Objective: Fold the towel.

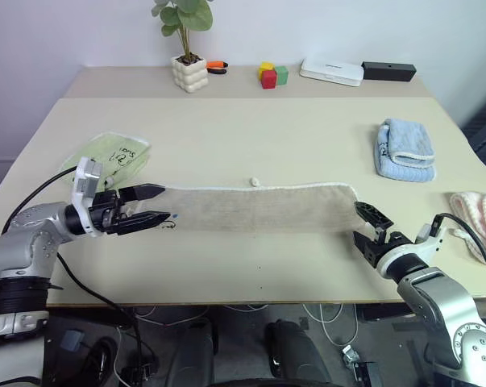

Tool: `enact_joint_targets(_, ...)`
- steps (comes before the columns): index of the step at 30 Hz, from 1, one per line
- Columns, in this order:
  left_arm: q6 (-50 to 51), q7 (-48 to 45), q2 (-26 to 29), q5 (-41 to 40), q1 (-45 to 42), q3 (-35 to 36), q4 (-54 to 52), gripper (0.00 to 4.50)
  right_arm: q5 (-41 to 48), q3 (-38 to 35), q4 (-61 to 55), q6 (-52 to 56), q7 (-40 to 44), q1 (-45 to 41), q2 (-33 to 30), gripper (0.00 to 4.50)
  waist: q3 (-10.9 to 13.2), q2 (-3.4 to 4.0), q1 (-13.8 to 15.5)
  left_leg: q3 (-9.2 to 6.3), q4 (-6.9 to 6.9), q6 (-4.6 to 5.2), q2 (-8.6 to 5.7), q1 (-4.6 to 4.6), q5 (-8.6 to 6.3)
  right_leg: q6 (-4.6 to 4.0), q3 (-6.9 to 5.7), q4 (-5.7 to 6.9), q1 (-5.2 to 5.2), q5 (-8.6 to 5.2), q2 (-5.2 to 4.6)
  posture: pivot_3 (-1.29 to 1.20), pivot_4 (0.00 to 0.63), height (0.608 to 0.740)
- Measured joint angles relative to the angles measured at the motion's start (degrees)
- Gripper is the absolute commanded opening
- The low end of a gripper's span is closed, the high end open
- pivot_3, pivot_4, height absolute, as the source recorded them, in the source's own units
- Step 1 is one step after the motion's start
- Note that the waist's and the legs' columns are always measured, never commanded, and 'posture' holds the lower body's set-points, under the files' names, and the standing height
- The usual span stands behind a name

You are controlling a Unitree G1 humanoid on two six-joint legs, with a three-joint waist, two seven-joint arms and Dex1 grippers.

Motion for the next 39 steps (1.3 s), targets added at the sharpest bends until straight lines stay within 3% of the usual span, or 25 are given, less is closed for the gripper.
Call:
enact_joint_targets(20,2.66,2.41,0.20,-2.38,0.55,0.30,-4.13,4.47,-7.27,0.69,7.07,1.65,7.49,-3.90,-0.01,4.43,-0.10,-0.13,-0.39,0.11,-0.01,0.00,0.12,0.00,0.00,0.00,0.01,-0.07,-0.01,0.00,0.10,0.00,0.150,0.740)
enact_joint_targets(23,2.66,2.63,0.20,-2.42,0.55,0.39,-4.14,4.50,-7.42,0.59,8.12,1.75,7.65,-4.55,0.59,3.60,-0.10,-0.13,-0.44,0.11,-0.02,0.00,0.14,0.00,0.00,-0.01,0.01,-0.07,-0.02,0.00,0.13,0.00,0.150,0.740)
enact_joint_targets(30,2.67,3.64,0.19,-2.44,0.62,0.49,-4.19,4.50,-8.96,0.34,9.89,2.15,7.48,-5.96,1.92,0.09,-0.12,-0.17,-0.51,0.13,-0.03,0.00,0.17,-0.01,0.00,-0.01,0.02,-0.08,-0.05,0.01,0.15,0.00,0.150,0.740)
enact_joint_targets(39,3.16,4.07,0.18,-2.45,0.66,0.49,-4.22,4.50,-9.22,0.01,9.68,4.03,8.10,-6.25,1.28,0.03,-0.21,-0.31,-0.48,0.14,-0.05,0.00,0.21,-0.01,-0.01,-0.03,0.02,-0.10,-0.05,0.01,0.16,0.00,0.150,0.740)
